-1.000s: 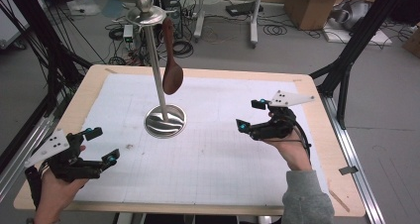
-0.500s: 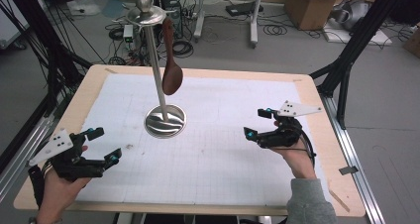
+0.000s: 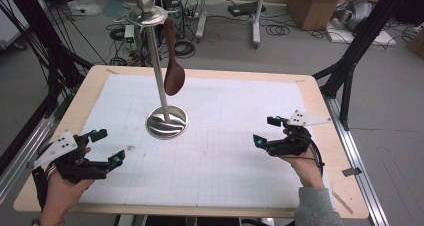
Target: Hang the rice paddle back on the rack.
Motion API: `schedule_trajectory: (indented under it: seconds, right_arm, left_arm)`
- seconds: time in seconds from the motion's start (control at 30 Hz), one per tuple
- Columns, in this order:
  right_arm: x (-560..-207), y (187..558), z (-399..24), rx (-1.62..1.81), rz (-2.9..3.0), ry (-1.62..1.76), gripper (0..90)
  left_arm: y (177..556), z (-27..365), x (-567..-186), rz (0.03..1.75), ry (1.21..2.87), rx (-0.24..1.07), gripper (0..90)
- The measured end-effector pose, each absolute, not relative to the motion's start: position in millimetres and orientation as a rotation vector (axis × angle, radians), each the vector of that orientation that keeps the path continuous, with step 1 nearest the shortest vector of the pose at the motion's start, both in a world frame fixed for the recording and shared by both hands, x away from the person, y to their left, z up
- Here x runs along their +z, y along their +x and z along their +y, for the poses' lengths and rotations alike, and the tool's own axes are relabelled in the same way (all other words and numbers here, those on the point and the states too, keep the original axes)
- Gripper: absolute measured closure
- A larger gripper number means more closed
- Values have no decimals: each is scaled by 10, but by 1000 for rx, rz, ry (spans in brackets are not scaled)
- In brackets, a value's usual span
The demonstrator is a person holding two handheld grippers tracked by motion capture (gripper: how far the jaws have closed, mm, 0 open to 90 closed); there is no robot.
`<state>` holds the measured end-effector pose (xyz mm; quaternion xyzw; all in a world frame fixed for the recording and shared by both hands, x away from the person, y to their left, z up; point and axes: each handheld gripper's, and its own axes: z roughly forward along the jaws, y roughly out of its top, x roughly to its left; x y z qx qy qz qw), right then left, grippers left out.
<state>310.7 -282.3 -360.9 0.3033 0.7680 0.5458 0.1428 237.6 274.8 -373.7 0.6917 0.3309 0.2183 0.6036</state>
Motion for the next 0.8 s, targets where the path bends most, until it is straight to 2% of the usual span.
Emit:
schedule_trajectory:
  seconds: [0.8]
  right_arm:
    - [-3823, 2963, -3080, 1578, 2159, 892, 102]
  left_arm:
    - [2390, 2815, -3774, 798, 1573, 529, 40]
